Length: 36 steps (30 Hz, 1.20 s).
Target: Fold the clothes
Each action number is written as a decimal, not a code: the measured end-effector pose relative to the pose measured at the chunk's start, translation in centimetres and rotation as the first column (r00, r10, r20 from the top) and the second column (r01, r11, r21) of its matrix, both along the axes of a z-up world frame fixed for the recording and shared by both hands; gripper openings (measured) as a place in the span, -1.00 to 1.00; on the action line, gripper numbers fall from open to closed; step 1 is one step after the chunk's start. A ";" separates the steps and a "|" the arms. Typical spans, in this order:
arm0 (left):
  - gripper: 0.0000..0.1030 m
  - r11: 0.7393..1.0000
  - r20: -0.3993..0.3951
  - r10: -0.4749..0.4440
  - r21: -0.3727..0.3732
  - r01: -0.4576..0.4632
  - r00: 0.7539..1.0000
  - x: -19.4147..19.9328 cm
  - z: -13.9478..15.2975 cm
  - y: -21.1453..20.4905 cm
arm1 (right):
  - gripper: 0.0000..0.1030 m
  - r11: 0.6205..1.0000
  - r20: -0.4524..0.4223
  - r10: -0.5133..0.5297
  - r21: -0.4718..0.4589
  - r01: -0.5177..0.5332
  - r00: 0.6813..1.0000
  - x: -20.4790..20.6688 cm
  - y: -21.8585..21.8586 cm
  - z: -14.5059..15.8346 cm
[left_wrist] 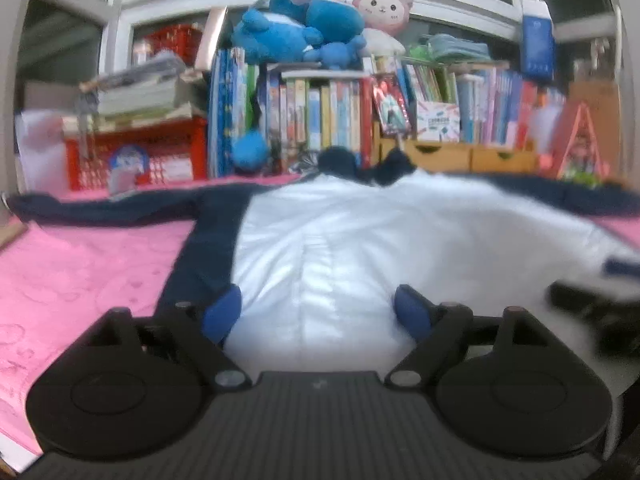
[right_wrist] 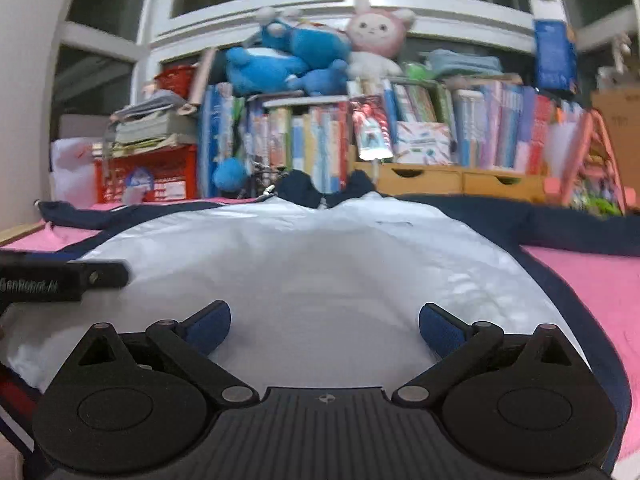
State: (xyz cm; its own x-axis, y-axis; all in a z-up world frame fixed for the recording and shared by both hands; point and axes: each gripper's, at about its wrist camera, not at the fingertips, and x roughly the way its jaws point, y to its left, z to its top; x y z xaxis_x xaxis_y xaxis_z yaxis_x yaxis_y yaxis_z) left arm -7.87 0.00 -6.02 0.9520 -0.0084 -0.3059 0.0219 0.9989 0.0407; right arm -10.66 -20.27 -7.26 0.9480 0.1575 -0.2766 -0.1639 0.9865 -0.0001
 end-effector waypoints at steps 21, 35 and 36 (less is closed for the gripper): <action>0.95 0.975 0.055 0.166 0.139 -0.172 0.985 -2.5 3.3 5.3 | 0.97 0.918 -0.038 -0.394 -0.071 0.390 0.919 1.6 -11.1 1.2; 0.24 0.982 -0.093 -0.077 -0.177 0.060 0.993 8.5 6.8 1.2 | 0.99 0.983 -0.222 0.171 0.097 -0.153 0.960 10.5 -1.6 6.1; 0.10 0.986 -0.135 -0.072 -0.162 0.050 0.988 9.5 6.1 1.0 | 0.99 0.986 -0.238 0.168 0.049 -0.161 0.957 11.4 -0.6 5.7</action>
State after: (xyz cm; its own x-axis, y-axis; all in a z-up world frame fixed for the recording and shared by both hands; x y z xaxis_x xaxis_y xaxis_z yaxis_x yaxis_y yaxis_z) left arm 1.65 0.98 0.12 0.8963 -0.1234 -0.4260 0.0770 0.9892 -0.1245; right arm 0.71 -20.88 -1.55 0.8144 0.3166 -0.4863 -0.3155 0.9449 0.0869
